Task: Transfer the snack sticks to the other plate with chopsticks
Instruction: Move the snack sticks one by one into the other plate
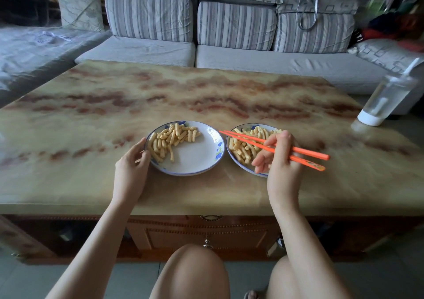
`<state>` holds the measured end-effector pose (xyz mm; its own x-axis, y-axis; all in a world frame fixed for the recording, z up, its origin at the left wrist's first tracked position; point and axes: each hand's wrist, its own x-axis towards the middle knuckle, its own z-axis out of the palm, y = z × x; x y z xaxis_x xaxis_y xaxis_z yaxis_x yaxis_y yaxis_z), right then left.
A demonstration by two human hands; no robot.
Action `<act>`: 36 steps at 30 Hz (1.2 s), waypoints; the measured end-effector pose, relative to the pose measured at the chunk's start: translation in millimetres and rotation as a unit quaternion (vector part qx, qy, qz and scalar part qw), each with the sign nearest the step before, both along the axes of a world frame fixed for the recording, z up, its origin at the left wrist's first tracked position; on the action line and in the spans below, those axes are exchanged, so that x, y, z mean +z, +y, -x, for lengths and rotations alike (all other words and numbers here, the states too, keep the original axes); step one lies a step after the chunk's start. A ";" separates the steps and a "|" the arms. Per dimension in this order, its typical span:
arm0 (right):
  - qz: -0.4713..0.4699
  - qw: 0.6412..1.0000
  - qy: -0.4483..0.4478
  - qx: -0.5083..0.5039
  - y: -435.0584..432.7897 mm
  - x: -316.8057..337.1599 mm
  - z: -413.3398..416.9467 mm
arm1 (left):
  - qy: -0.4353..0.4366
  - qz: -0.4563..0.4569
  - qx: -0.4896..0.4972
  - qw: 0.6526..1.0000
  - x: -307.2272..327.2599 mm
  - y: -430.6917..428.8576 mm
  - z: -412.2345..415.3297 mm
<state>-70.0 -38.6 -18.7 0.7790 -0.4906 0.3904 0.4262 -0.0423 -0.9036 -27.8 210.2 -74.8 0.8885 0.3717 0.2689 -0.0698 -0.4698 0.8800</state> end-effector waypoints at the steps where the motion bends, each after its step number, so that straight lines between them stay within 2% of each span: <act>1: 0.005 1.000 0.005 0.021 3.9 0.1 -1.7 | 0.000 -0.001 0.000 1.000 0.2 -0.3 0.2; 5: 0.056 0.995 0.026 0.077 20.3 -1.1 -11.1 | -0.001 -0.004 0.004 1.000 0.4 -0.6 -0.3; 8: 0.048 0.994 0.039 0.089 30.4 -1.2 -18.4 | -0.001 0.000 0.001 1.000 0.2 -0.3 -0.3; 24: 0.015 0.996 0.064 0.053 44.8 -6.0 -43.5 | 0.003 -0.008 0.003 1.000 -0.3 0.6 -0.6; 32: -0.030 0.998 0.035 0.035 14.1 4.4 -25.0 | 0.000 -0.008 0.006 1.000 -0.3 0.7 -0.6; 36: -0.001 1.000 0.002 0.010 -12.8 13.0 -8.4 | 0.002 -0.009 0.004 1.000 -0.4 0.7 -1.0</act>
<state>-61.6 -51.5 -5.7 0.7901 -0.4763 0.3859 0.4227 -0.0325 -0.9057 -26.8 210.9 -75.3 0.8864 0.3743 0.2724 -0.0623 -0.4866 0.8714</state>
